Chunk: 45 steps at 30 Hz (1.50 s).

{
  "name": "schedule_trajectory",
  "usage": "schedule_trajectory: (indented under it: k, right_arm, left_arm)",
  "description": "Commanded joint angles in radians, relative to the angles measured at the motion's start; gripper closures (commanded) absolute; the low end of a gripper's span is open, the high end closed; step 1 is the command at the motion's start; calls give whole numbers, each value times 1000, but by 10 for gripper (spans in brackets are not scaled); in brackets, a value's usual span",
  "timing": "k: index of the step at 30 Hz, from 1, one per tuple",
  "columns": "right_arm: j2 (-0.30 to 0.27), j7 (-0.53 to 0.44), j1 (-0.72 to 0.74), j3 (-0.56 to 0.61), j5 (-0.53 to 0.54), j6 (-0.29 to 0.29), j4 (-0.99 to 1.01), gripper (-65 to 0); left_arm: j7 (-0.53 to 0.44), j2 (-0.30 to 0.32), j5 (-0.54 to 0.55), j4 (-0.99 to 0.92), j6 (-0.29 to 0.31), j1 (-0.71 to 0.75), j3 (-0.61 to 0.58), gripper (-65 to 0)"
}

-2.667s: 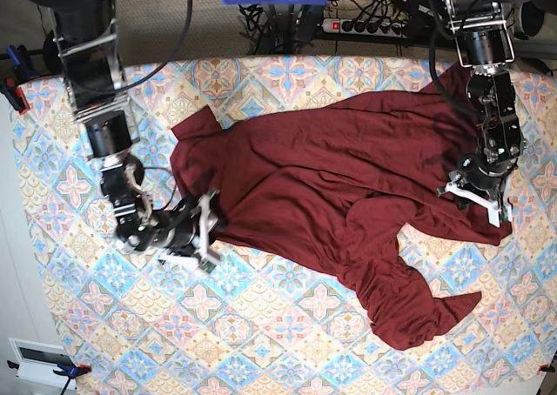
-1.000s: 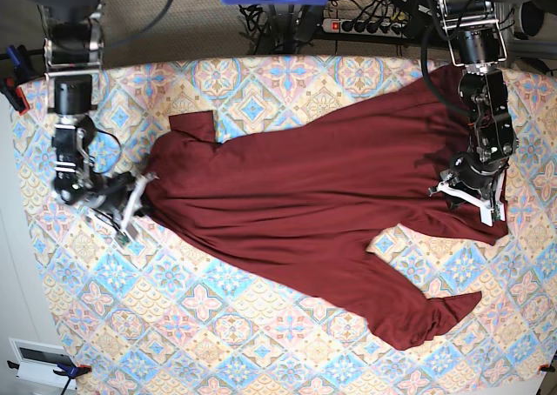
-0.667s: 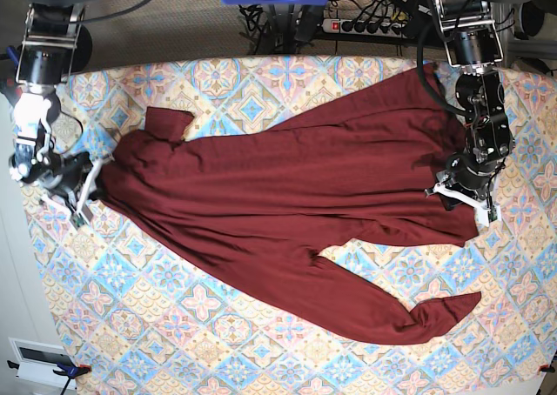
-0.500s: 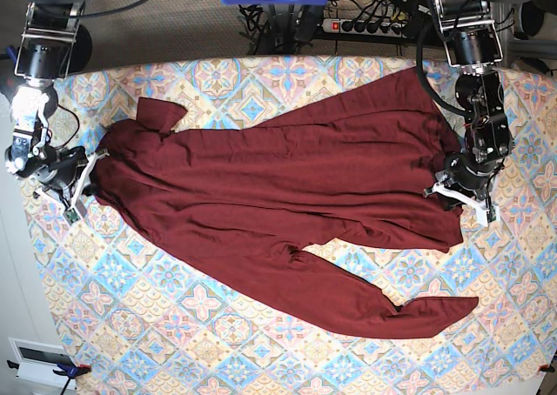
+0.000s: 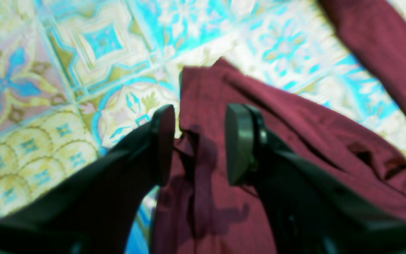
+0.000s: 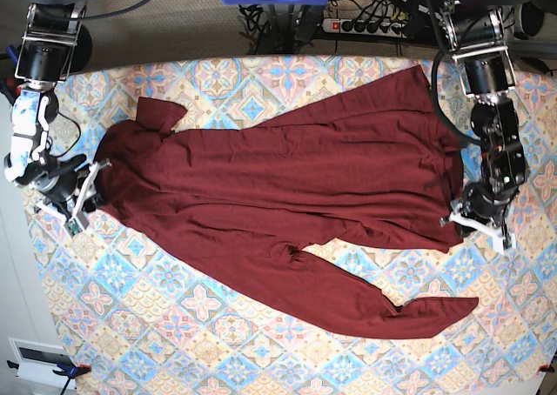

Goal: Layout the t-shirt on the table in an organized manner, then fold the t-shirt properly
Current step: 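Pull the shirt hem with the left gripper away from the right gripper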

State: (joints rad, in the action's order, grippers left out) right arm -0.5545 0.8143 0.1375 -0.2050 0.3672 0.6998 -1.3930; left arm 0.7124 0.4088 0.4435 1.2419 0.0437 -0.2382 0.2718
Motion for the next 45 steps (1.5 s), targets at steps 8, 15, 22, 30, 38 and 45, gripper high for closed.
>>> schedule_trajectory:
  k: [8,15,22,30,38,45]
  right_arm:
    - [-22,-20,34,48,8,-2,-21,-143]
    - [-22,-20,57,63,8,-2,-21,-143]
    - [-20,-20,61,63,8,-2,-21,-143]
    - [-20,-20,61,62,13,-2,-21,-143]
    - [-20,-14,61,60,13,-2,-73,-143]
    - [-20,-11,55,62,14,-2,-118,-143]
  left_arm:
    - [-116,31,-5,-239,-8,-184,4,-258]
    - [-265,29,-4,-472,-15,-303,-219,-258]
    - [-303,-9,-2,-589,-15,-350,-363,-258]
    - [-359,-24,-2,-597,-11,-381,-452,-125]
    - [-552,37,-2,-723,-124,-540,-451,0]
    - [-682,126,-2,-845,-158,-694,-451,-1]
